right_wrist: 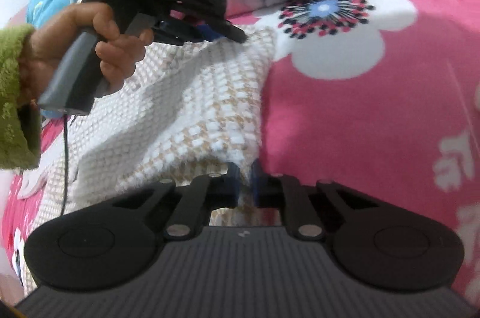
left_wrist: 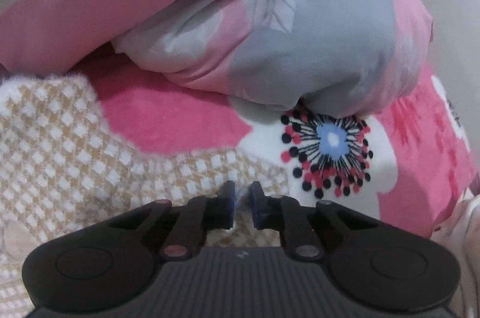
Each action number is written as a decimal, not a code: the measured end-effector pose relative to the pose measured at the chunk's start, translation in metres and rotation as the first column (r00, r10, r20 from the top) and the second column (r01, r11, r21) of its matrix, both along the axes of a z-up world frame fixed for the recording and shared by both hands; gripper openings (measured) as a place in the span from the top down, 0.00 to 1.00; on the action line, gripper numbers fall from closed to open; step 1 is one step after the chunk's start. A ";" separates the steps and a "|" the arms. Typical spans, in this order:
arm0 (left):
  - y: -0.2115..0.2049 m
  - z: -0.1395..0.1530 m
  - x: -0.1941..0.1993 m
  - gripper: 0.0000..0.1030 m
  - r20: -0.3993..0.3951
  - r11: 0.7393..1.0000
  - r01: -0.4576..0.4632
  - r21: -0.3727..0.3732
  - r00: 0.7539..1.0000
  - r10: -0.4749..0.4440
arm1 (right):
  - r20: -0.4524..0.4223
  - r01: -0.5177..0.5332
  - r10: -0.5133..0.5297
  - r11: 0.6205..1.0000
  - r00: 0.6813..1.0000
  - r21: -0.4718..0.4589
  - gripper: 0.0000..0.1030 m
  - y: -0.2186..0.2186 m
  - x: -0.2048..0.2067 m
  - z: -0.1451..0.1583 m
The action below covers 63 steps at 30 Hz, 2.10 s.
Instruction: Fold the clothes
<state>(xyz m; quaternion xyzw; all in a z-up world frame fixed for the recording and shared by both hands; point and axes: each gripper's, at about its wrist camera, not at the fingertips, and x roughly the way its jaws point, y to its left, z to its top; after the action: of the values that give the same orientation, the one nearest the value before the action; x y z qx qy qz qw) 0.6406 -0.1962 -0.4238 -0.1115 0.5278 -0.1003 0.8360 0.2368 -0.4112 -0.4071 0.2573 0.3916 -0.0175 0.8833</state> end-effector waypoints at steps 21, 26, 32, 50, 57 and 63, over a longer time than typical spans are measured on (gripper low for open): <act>0.204 0.132 -0.101 0.31 0.078 0.834 -0.455 -0.313 0.863 0.500 | 0.102 -0.219 0.234 0.966 0.967 -0.141 0.79 0.022 0.034 0.070; 0.276 0.215 -0.196 0.19 0.180 0.767 -0.634 -0.100 0.746 0.641 | -0.004 -0.364 0.367 0.921 0.930 -0.137 0.80 0.057 0.094 0.010; 0.291 0.204 -0.281 0.14 0.173 0.656 -0.752 0.067 0.656 0.735 | -0.018 -0.463 0.469 0.862 0.883 -0.205 0.79 0.072 0.101 0.014; 0.290 0.029 -0.290 0.34 -0.017 0.840 -0.542 -0.009 0.840 0.542 | -0.002 -0.875 0.907 0.406 0.421 -0.265 0.48 0.258 0.229 0.036; 0.283 0.021 -0.272 0.75 0.011 0.899 -0.438 -0.003 0.899 0.438 | -0.175 -0.969 0.956 0.219 0.237 -0.117 0.85 0.287 0.273 0.018; 0.300 0.049 -0.266 0.85 0.099 0.857 -0.501 -0.117 0.853 0.512 | -0.056 -0.906 0.910 0.399 0.410 -0.139 0.89 0.259 0.262 0.058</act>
<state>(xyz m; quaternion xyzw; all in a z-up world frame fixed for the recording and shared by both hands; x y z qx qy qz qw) 0.3746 0.1035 -0.3751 -0.2764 0.4207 0.0937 0.8590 0.4989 -0.1525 -0.3490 -0.0624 0.4530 0.4399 0.7729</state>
